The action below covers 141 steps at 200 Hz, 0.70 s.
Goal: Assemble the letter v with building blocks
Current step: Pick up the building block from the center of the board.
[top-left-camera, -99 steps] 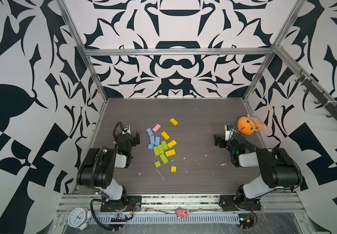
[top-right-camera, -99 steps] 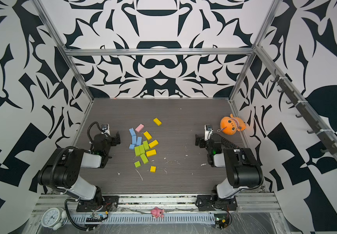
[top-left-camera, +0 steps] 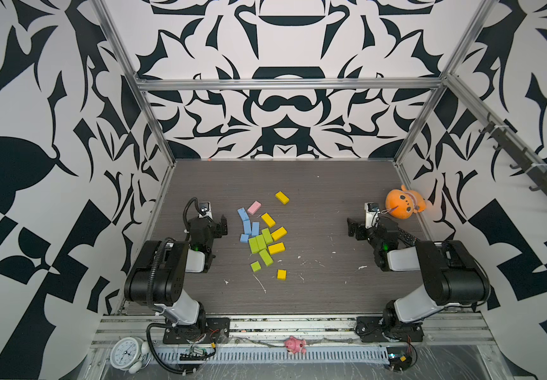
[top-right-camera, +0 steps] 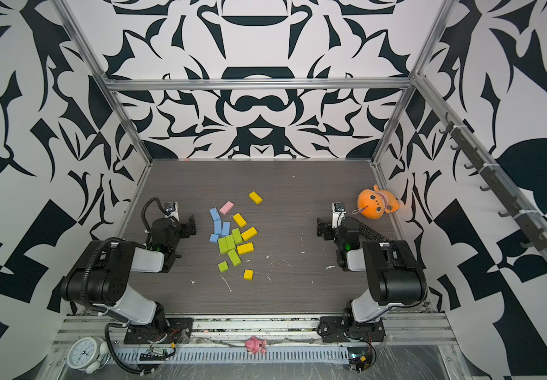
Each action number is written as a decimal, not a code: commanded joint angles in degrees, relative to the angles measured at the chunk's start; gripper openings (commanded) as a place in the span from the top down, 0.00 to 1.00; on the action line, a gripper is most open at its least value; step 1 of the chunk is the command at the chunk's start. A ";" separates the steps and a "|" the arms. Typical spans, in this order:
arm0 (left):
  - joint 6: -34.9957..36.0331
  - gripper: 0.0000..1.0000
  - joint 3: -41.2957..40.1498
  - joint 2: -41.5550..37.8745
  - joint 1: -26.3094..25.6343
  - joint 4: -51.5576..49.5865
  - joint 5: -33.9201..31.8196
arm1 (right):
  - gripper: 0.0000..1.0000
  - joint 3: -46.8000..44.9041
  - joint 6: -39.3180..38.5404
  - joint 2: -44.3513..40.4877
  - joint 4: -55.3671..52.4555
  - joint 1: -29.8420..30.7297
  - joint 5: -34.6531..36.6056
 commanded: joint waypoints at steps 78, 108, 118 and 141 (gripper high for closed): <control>-0.67 0.01 1.10 -1.11 0.06 0.33 0.69 | 0.00 0.69 0.12 -0.65 1.76 0.22 -0.47; -0.32 0.01 1.26 -1.16 0.07 0.19 1.05 | 0.00 0.83 -0.39 -0.74 1.18 0.23 -0.30; -0.32 0.01 1.27 -1.16 0.04 0.23 1.05 | 0.00 1.03 0.30 -0.74 0.98 0.23 1.83; -0.31 0.01 1.24 -1.23 0.03 0.15 1.17 | 0.00 1.22 2.36 -0.68 0.60 0.12 5.98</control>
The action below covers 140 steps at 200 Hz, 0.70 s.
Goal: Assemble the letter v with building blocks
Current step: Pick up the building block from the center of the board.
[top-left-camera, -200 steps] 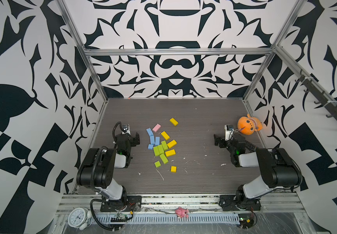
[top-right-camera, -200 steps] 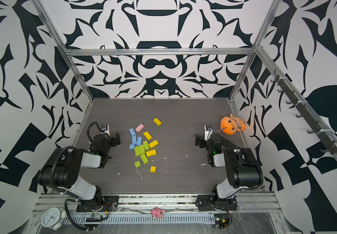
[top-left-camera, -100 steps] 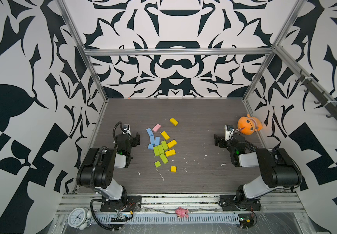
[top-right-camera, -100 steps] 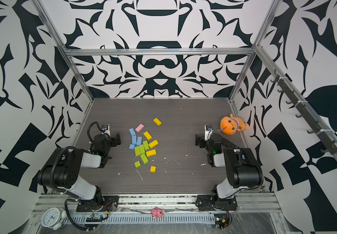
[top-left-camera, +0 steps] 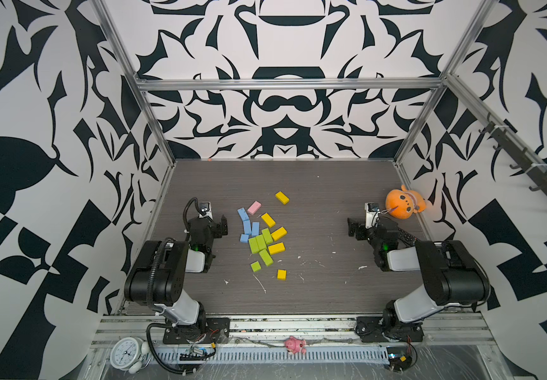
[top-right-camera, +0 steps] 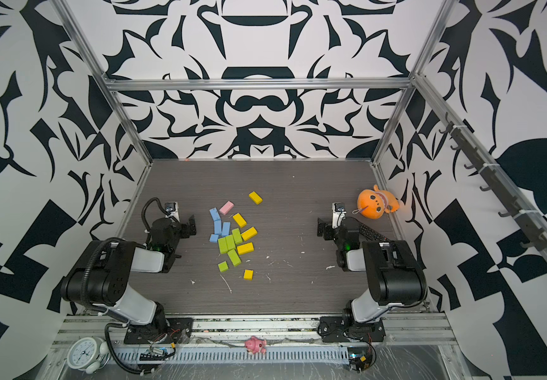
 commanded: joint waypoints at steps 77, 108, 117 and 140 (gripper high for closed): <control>-4.37 0.01 19.87 -23.22 -2.59 -45.27 -12.78 | 0.00 12.32 12.99 -17.99 -32.95 0.55 18.58; -17.22 0.01 26.62 -28.75 -2.47 -60.48 -8.54 | 0.00 16.82 24.98 -22.77 -45.31 0.35 13.18; -21.79 0.01 28.51 -29.32 -2.49 -65.57 -4.65 | 0.00 16.95 28.98 -24.00 -47.51 -0.51 10.42; -29.01 0.01 30.88 -26.74 -2.62 -72.09 8.68 | 0.00 20.10 24.97 -23.73 -52.08 1.33 4.49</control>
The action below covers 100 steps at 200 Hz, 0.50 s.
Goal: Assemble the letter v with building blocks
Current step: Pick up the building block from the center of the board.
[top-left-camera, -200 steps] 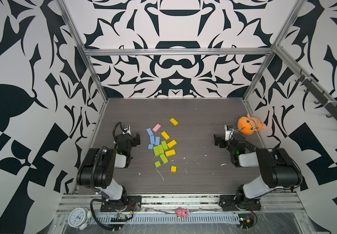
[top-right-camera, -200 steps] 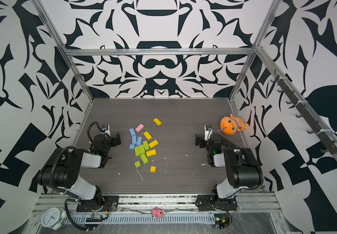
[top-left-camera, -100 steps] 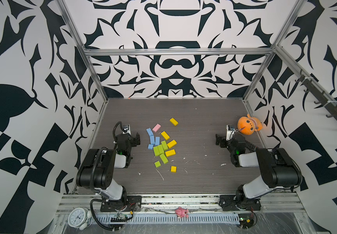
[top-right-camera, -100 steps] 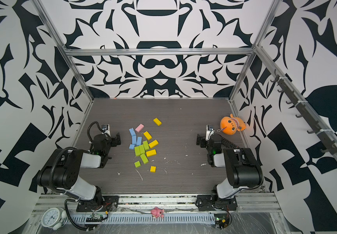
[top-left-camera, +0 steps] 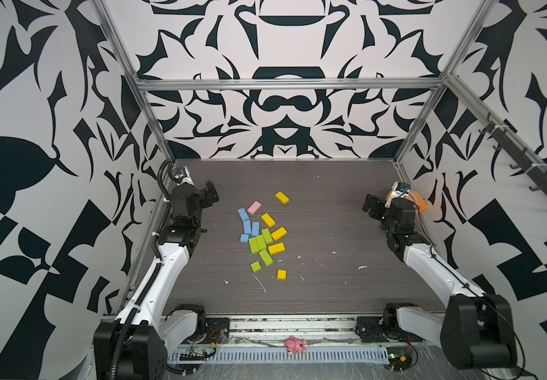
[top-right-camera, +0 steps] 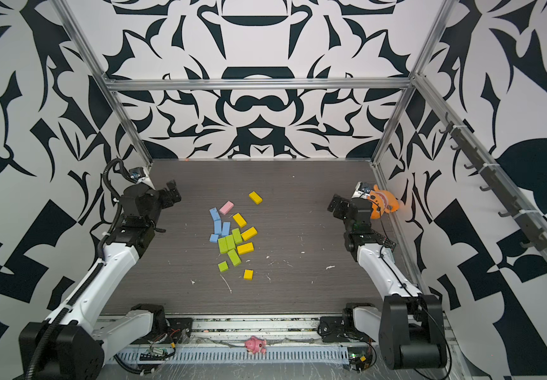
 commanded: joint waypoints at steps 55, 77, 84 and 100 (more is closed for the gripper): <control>-26.93 0.01 0.06 10.98 -2.51 -17.76 26.73 | 0.01 22.26 -7.91 16.06 -25.40 19.78 0.62; -30.48 0.01 0.72 14.49 -3.34 -18.02 31.70 | 0.04 30.80 -11.06 27.01 -26.45 23.58 -0.25; -30.98 0.01 0.73 14.76 -4.07 -18.03 32.36 | 0.08 33.54 -11.87 30.45 -26.28 24.56 -0.50; -31.42 0.01 0.44 14.83 -5.24 -18.03 33.07 | 0.11 40.01 -13.12 38.15 -26.12 26.21 -2.72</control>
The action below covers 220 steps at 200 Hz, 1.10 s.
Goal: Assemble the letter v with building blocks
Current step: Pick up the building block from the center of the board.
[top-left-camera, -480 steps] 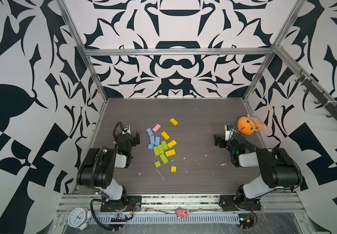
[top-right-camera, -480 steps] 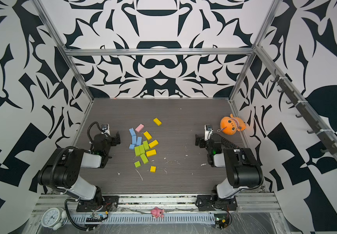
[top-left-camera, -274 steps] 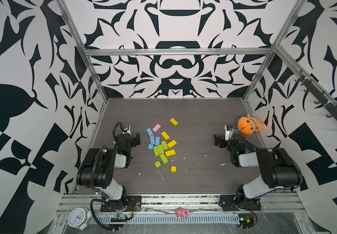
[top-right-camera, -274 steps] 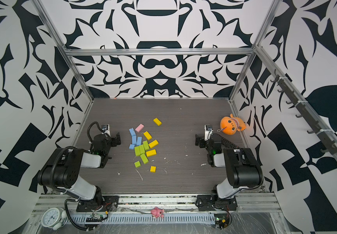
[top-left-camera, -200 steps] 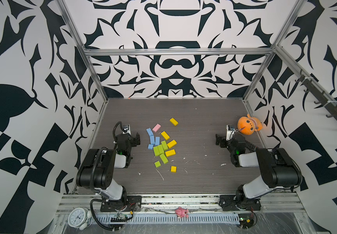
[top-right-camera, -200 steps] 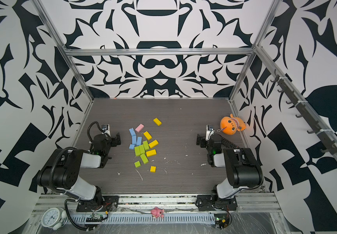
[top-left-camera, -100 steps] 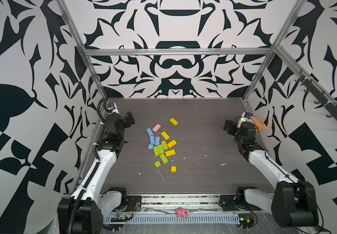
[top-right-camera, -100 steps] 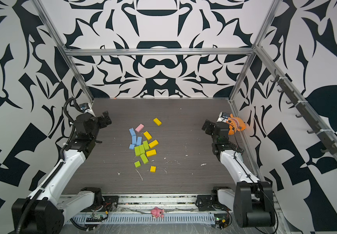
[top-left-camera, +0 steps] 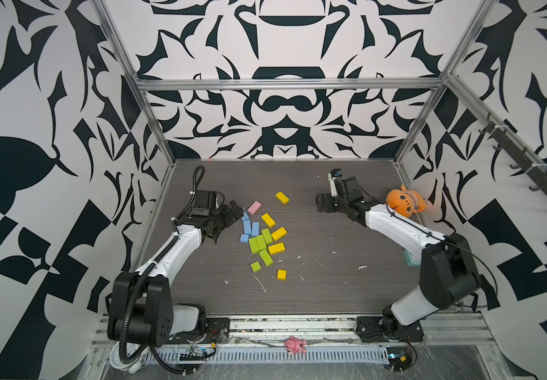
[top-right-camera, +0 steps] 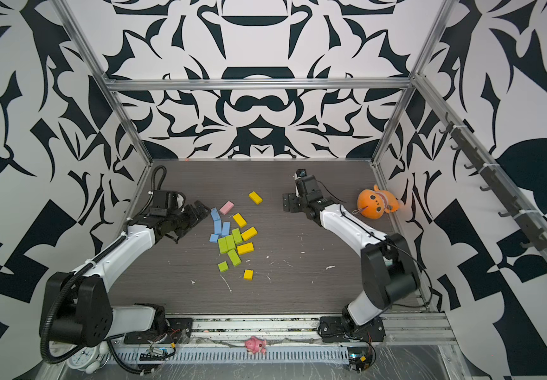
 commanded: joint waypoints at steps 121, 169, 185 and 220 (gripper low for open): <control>-5.19 0.01 -3.53 0.09 -2.20 -1.64 7.01 | 0.31 50.76 -10.84 44.49 -16.15 9.73 -2.31; -5.45 0.01 -2.89 1.41 -2.26 -1.02 8.26 | 0.69 52.08 -13.82 46.13 -18.34 10.47 3.26; -5.54 0.01 -2.36 2.00 -2.36 -0.85 8.60 | 0.82 50.56 -15.62 42.94 -18.22 10.39 4.68; -5.89 0.01 -0.53 2.68 -4.93 -0.46 8.09 | 0.86 42.72 -17.98 33.41 -19.04 6.77 6.64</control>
